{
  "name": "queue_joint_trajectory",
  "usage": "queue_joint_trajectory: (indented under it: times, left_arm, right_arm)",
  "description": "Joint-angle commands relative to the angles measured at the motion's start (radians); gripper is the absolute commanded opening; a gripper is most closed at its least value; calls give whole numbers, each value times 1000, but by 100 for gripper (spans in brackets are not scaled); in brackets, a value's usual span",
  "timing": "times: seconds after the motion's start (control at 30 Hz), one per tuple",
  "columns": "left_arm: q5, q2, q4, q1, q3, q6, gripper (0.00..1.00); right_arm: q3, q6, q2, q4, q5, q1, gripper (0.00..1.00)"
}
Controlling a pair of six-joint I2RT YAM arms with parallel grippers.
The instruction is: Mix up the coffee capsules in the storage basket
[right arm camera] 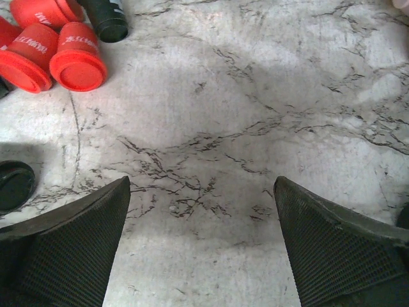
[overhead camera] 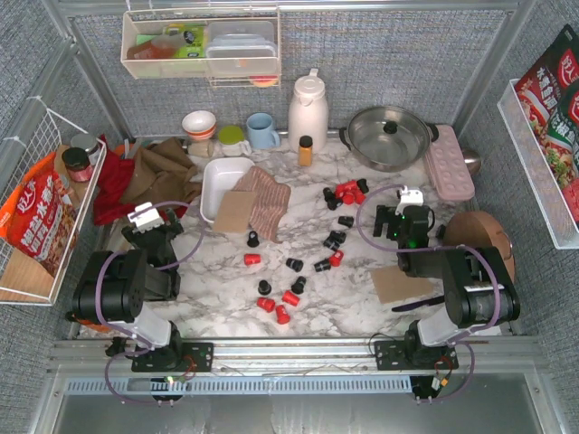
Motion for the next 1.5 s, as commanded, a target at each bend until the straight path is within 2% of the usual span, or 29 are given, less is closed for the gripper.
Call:
queue_joint_trajectory:
  times: [0.0, 0.63, 0.73, 0.8, 0.97, 1.1, 1.27, 1.33, 1.47]
  left_arm:
    - [0, -1, 16, 0, 4, -4, 99]
    - [0, -1, 15, 0, 5, -4, 99]
    - [0, -1, 15, 0, 4, -4, 99]
    - [0, -1, 15, 0, 4, -4, 99]
    - [0, -1, 15, 0, 5, -4, 99]
    - [0, -1, 15, 0, 4, -4, 99]
    - [0, -1, 15, 0, 6, -4, 99]
    - [-1, -1, 15, 0, 4, -4, 99]
    - [0, -1, 16, 1, 3, -4, 99]
  right_arm:
    - [-1, 9, -4, 21, -22, 2, 99]
    - [20, 5, -10, 6, -27, 3, 99]
    - [118, 4, -72, -242, -7, 13, 99]
    - [172, 30, -101, -357, 67, 27, 99]
    - [162, 136, -191, -422, 323, 55, 99]
    - [166, 265, -299, -578, 512, 55, 99]
    - [164, 372, -450, -828, 575, 47, 99]
    - [151, 417, -514, -861, 580, 38, 99]
    - [151, 425, -622, -904, 491, 36, 99]
